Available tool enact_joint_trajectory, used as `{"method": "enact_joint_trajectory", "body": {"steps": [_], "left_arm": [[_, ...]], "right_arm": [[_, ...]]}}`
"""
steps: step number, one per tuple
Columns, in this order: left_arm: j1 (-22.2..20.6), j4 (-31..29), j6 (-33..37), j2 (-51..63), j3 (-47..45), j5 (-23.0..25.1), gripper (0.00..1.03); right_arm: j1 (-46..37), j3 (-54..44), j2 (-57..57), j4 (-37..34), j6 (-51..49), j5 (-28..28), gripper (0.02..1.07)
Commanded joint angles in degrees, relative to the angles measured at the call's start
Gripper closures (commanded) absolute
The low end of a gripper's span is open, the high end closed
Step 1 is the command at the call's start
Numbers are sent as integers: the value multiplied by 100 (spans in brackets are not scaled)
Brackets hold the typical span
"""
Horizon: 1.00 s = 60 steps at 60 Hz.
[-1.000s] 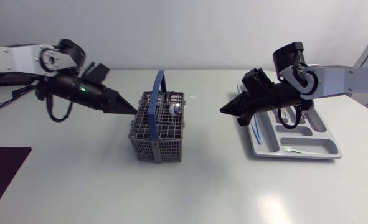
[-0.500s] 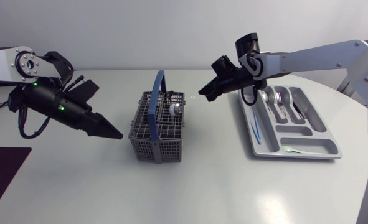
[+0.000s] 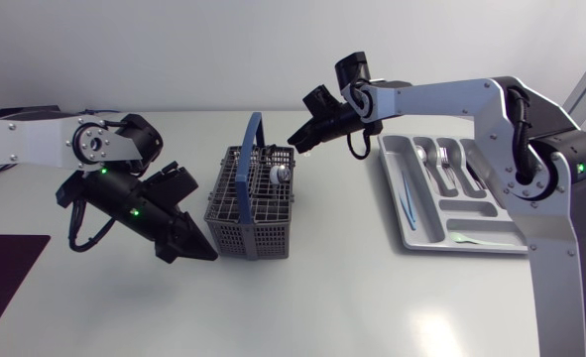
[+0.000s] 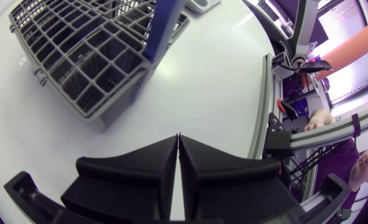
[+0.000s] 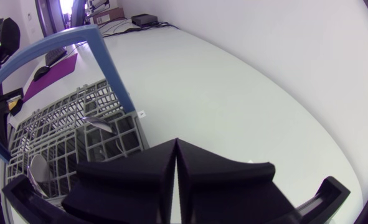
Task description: Unload the cutlery basket into the drawer organizer.
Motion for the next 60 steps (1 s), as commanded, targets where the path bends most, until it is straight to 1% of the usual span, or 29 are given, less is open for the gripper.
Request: {"method": "enact_joint_trajectory", "body": {"steps": [1, 8, 13, 19, 28, 39, 45, 55, 60], "left_arm": [[87, 223, -210, 234, -137, -72, 97], [254, 662, -350, 366, -128, -133, 97], [385, 952, -447, 366, -120, -265, 97], [517, 1102, -447, 418, -58, -353, 97], [711, 1260, -447, 585, 65, -362, 97], [930, 1541, -509, 796, 276, -353, 97], [1071, 1559, -535, 998, 540, -344, 97], [1124, 1576, -632, 1297, 979, -283, 97], [1089, 1717, -799, 1385, 1146, -283, 97]], "right_arm": [[90, 32, 166, -124, 129, -96, 101], [99, -196, 95, -124, 76, -219, 101], [99, -504, -89, -124, -12, -298, 101], [99, -900, -318, -124, -126, -351, 101], [178, -1418, -581, -124, -310, -351, 101], [205, -2297, -1258, -116, -486, -333, 101], [205, -2816, -1662, -80, -557, -315, 101], [178, -3413, -2146, -19, -600, -263, 101], [187, -3668, -2366, -10, -600, -263, 101]]}}
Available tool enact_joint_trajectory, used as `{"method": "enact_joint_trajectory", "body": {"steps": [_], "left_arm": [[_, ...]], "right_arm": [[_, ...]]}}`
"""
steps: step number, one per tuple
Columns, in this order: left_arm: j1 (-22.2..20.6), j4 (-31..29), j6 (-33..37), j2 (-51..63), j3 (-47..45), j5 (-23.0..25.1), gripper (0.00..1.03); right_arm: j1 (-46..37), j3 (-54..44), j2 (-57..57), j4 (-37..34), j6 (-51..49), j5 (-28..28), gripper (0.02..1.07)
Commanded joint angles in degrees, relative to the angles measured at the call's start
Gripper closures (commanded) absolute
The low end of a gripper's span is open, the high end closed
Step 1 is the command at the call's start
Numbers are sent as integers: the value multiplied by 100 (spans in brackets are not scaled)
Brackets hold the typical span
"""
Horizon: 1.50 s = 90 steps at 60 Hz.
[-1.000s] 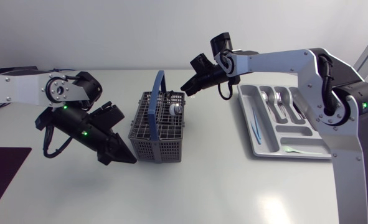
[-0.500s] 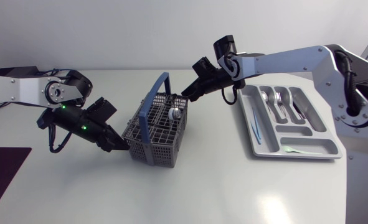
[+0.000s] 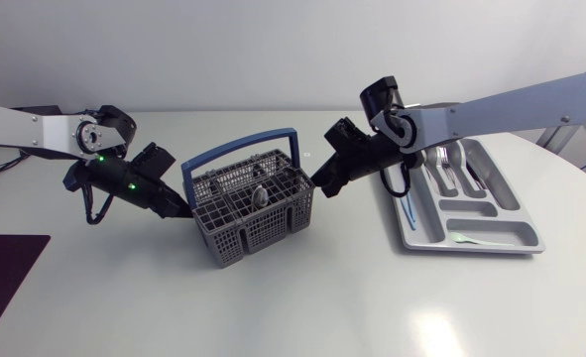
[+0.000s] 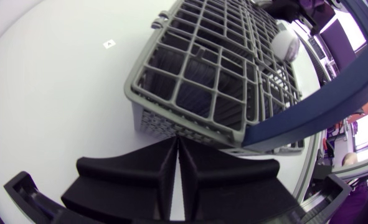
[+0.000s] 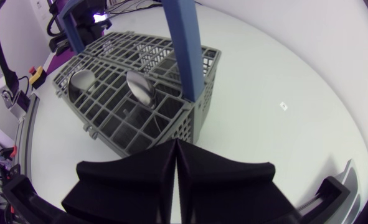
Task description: Unload the cutlery basket into the drawer organizer.
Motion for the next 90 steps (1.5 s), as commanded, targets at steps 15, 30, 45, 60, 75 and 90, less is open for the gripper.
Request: {"method": "enact_joint_trajectory", "body": {"steps": [15, 30, 45, 60, 75, 90], "left_arm": [[-94, 376, -485, 447, 842, 233, 96], [328, 393, -477, 87, 623, 321, 74], [934, 393, -169, -1838, -432, 479, 18], [469, 349, -125, -3077, -1205, 471, 7], [-147, 376, 7, -3403, -1372, 400, 6], [-674, 771, 306, -3403, -1548, 163, 6]], "right_arm": [[310, -843, -428, 98, -84, -177, 101], [152, -1361, -1289, 704, -32, 710, 93], [363, -2574, -3003, 1522, -146, 1853, 47], [1207, -3101, -3267, 1996, -190, 2855, 47], [2042, -3057, -2617, 2779, -313, 3892, 47], [2024, -3242, -2221, 3535, -462, 3918, 42]]}}
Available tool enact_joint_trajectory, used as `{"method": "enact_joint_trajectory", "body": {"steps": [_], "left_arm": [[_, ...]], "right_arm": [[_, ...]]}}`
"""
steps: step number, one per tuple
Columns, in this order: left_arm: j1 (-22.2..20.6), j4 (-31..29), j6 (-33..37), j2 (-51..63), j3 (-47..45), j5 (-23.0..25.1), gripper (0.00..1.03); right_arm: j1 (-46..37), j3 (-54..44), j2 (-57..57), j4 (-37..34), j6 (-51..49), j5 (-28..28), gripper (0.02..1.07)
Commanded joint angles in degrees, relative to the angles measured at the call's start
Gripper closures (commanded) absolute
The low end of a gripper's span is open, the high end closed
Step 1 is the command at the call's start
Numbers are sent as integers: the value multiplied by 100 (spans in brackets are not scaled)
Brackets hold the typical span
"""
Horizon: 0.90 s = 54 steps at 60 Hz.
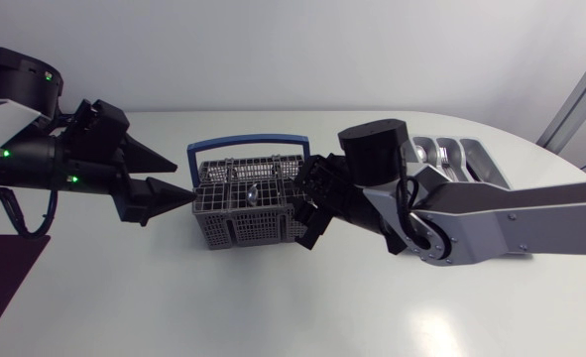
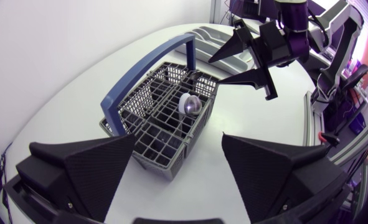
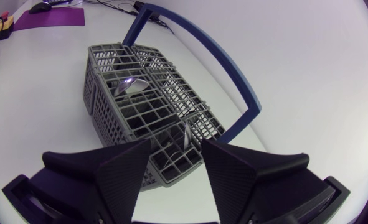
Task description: Unload the cutlery basket into the drawer organizer.
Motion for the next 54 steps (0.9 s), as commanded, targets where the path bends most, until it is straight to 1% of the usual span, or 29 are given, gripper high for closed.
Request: {"method": "enact_joint_trajectory", "body": {"steps": [1, 5, 8, 11, 17, 22, 28, 30, 34, 38, 48, 52, 54], "left_arm": [[-316, 293, 251, -28, -239, -159, 6], [-615, 636, 277, -19, -327, -378, 6], [-1028, 970, 295, 16, -371, -739, 6], [-1397, 1163, 383, 104, -362, -1064, 6], [-1995, 1436, 567, 447, -239, -1609, 6], [-2346, 1620, 743, 869, -19, -1996, 6], [-2566, 1708, 1095, 1440, 332, -2180, 6], [-2610, 1805, 1271, 1633, 429, -2312, 6], [-2654, 2007, 1525, 2002, 675, -2514, 6], [-2663, 2007, 1824, 2336, 974, -2655, 7], [-2724, 2051, 2527, 2732, 1352, -2910, 7], [-2759, 2077, 2817, 2811, 1422, -3015, 11], [-2777, 2086, 2976, 2855, 1457, -3103, 12]], "right_arm": [[-13, -254, 54, 221, -115, 19, 42], [-75, -377, -78, 274, -115, -43, 42], [-162, -456, -262, 239, -115, -139, 42], [-268, -553, -491, 169, -124, -236, 42], [-470, -799, -930, 28, -124, -394, 42], [-628, -1028, -1247, -51, -141, -500, 42], [-830, -1239, -1537, -148, -185, -667, 42], [-883, -1291, -1607, -174, -194, -719, 42], [-971, -1414, -1774, -218, -203, -816, 42], [-1015, -1538, -1915, -227, -212, -869, 42], [-1261, -1731, -2038, -227, -238, -1088, 42], [-1419, -1757, -2029, -227, -255, -1211, 42], [-1498, -1766, -2020, -227, -264, -1282, 42]]}}
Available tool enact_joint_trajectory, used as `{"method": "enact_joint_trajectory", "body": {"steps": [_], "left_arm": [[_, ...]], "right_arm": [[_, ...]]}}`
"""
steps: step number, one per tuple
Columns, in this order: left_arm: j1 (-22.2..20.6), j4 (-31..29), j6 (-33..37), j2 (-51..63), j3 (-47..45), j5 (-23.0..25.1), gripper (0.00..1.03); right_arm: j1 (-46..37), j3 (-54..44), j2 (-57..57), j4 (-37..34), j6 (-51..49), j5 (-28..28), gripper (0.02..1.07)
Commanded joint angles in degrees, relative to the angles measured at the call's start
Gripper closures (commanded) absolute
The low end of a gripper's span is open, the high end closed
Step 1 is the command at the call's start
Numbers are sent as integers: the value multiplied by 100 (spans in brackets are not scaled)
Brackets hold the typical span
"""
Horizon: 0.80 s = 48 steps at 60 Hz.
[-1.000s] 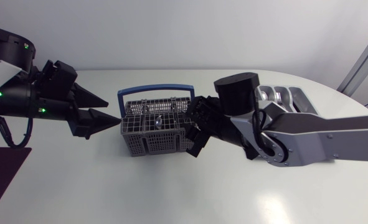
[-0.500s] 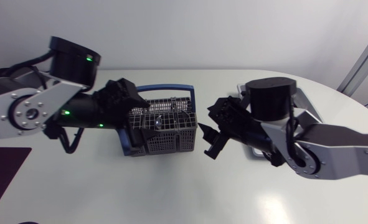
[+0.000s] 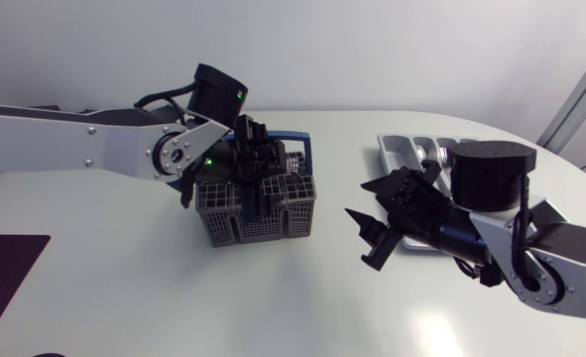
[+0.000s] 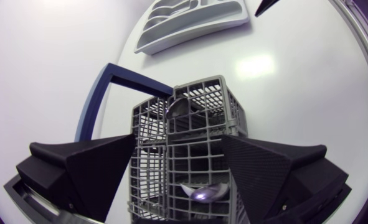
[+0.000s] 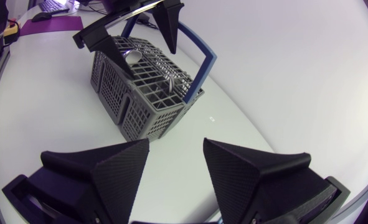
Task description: Unload the cutlery basket into the drawer organizer.
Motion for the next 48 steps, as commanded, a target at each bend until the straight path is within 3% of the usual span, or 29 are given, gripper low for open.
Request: {"method": "enact_joint_trajectory", "body": {"steps": [1, 7, 17, 26, 32, 48], "left_arm": [[-108, 29, 639, 208, 209, -155, 12], [-214, 21, 903, 173, 192, -234, 20], [-425, 108, 1193, 41, 121, -260, 48], [-539, 346, 1474, 111, 33, -506, 48], [-557, 486, 1615, 173, 25, -620, 56], [-609, 495, 2019, 410, 121, -893, 57]], "right_arm": [[-191, -129, -16, -26, -122, -128, 42], [-350, -138, 2, 0, -175, -225, 42], [-438, -182, 99, 53, -193, -330, 42], [-473, -234, 116, 115, -228, -365, 42], [-534, -270, 116, 123, -228, -471, 42], [-605, -410, 46, 159, -228, -523, 42]]}}
